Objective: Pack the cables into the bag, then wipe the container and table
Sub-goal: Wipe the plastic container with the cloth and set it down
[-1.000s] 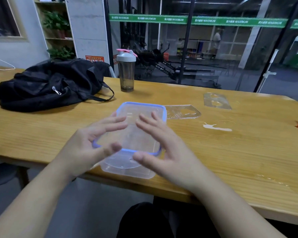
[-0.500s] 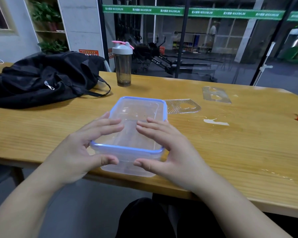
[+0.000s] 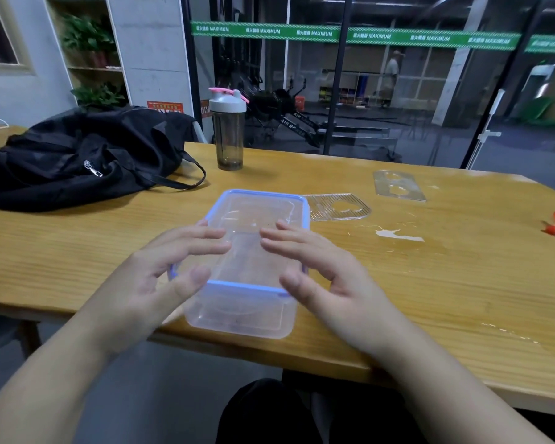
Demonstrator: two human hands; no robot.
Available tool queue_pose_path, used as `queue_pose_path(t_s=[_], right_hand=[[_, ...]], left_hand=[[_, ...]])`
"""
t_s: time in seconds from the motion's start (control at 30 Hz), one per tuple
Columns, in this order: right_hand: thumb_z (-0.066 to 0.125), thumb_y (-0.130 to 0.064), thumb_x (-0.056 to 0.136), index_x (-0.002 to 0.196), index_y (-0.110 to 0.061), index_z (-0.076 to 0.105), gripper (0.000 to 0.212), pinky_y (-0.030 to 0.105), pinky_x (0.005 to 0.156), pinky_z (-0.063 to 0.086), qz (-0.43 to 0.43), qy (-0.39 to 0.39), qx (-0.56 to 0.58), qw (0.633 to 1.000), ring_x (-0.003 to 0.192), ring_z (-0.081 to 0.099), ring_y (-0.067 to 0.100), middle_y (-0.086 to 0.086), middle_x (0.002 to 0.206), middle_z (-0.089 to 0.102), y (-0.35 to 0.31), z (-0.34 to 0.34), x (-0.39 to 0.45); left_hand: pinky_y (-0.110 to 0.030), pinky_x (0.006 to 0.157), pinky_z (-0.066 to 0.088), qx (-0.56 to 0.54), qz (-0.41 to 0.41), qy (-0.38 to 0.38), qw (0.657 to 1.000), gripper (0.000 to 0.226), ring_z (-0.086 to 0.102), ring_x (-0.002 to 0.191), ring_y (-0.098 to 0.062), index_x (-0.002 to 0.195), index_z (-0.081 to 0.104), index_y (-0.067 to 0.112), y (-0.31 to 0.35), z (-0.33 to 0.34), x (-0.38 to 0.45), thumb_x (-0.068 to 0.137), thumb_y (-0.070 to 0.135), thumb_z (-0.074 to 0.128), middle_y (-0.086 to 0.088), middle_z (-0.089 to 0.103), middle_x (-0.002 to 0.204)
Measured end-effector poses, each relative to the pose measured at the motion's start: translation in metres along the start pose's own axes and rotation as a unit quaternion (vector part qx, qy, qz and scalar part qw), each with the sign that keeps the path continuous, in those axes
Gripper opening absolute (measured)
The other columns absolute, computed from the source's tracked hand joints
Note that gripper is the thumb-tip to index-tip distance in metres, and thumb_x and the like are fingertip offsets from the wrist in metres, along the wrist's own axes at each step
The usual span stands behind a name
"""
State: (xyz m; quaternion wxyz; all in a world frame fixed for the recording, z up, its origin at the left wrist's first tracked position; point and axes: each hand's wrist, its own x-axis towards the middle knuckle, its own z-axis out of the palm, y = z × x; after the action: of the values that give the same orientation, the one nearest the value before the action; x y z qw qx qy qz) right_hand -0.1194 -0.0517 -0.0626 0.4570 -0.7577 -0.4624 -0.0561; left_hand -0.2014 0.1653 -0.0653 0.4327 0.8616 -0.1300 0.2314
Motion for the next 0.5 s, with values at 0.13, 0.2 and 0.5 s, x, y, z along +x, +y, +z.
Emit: queue_pose_path(t_s=[0.13, 0.2, 0.5], right_hand=[[0.053, -0.037, 0.092, 0.125, -0.026, 0.06, 0.036, 0.007, 0.106, 0.024, 0.061, 0.081, -0.031, 0.994, 0.127, 0.034, -0.015, -0.025, 0.13, 0.05, -0.005, -0.007, 0.014], [0.049, -0.03, 0.096, 0.139, -0.023, 0.046, 0.044, 0.011, 0.109, 0.019, 0.132, 0.049, -0.089, 0.986, 0.133, 0.029, -0.007, -0.018, 0.141, 0.042, -0.006, -0.013, 0.028], [0.035, -0.028, 0.097, 0.143, -0.007, 0.027, 0.051, 0.036, 0.113, 0.018, 0.279, -0.093, -0.184, 0.938, 0.143, 0.015, 0.025, 0.007, 0.154, 0.022, 0.02, -0.009, 0.097]], left_hand=[[-0.002, 0.094, 0.028, 0.072, -0.031, 0.003, 0.997, 0.038, 0.042, 0.119, 0.013, 0.107, 0.062, 0.045, 0.012, 0.001, 0.021, 0.075, 0.059, 0.049, 0.029, 0.053, 0.122], [-0.004, 0.094, 0.026, 0.132, -0.067, -0.012, 0.989, 0.037, 0.038, 0.12, 0.014, 0.119, 0.05, 0.044, 0.013, 0.004, 0.041, 0.083, 0.053, 0.049, 0.029, 0.047, 0.13], [-0.039, 0.117, 0.011, 0.326, -0.201, -0.141, 0.913, 0.055, 0.008, 0.144, -0.022, 0.148, 0.013, 0.015, -0.013, 0.021, 0.139, 0.096, 0.02, 0.03, -0.004, 0.009, 0.157]])
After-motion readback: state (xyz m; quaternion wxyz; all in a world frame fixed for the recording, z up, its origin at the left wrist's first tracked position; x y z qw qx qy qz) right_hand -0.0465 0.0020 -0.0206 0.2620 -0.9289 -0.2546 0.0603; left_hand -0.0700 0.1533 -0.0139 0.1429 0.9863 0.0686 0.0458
